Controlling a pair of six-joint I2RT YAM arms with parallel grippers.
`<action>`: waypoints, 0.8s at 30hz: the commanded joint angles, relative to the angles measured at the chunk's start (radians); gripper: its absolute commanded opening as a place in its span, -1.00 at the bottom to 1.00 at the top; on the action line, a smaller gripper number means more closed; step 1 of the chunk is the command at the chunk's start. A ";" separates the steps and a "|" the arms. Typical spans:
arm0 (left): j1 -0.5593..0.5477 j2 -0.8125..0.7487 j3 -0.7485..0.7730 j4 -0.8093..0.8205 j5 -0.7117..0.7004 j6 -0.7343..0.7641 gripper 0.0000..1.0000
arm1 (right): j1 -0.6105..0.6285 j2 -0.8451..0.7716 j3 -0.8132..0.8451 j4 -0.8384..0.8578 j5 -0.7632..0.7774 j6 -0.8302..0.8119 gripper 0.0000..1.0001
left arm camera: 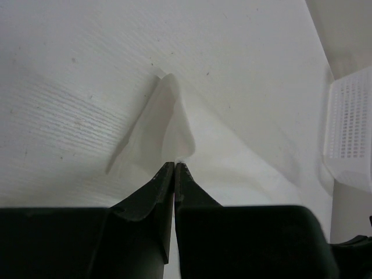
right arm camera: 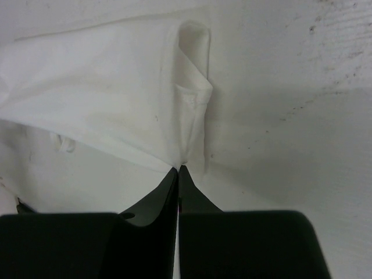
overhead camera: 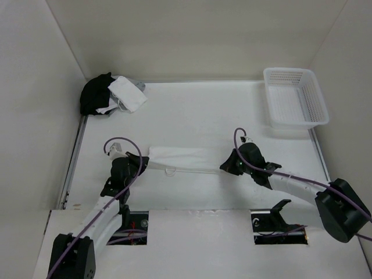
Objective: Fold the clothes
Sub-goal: Fold the tank top
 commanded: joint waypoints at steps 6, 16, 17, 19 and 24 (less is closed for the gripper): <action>0.069 -0.130 -0.052 -0.114 0.006 -0.028 -0.92 | 0.059 0.058 -0.039 0.058 0.023 0.058 -0.78; 0.171 -0.233 0.039 -0.316 -0.039 -0.016 -0.27 | 0.060 0.010 -0.027 0.085 0.015 0.059 0.26; 0.164 -0.250 0.044 -0.309 -0.049 -0.019 -0.27 | 0.057 0.030 -0.025 0.097 0.016 0.058 0.29; 0.132 -0.239 0.066 -0.285 -0.057 -0.020 -0.28 | 0.040 0.085 -0.016 0.117 0.003 0.061 0.28; -0.097 -0.074 0.137 -0.158 -0.150 -0.022 -0.30 | 0.026 0.203 -0.021 0.235 -0.045 0.108 0.05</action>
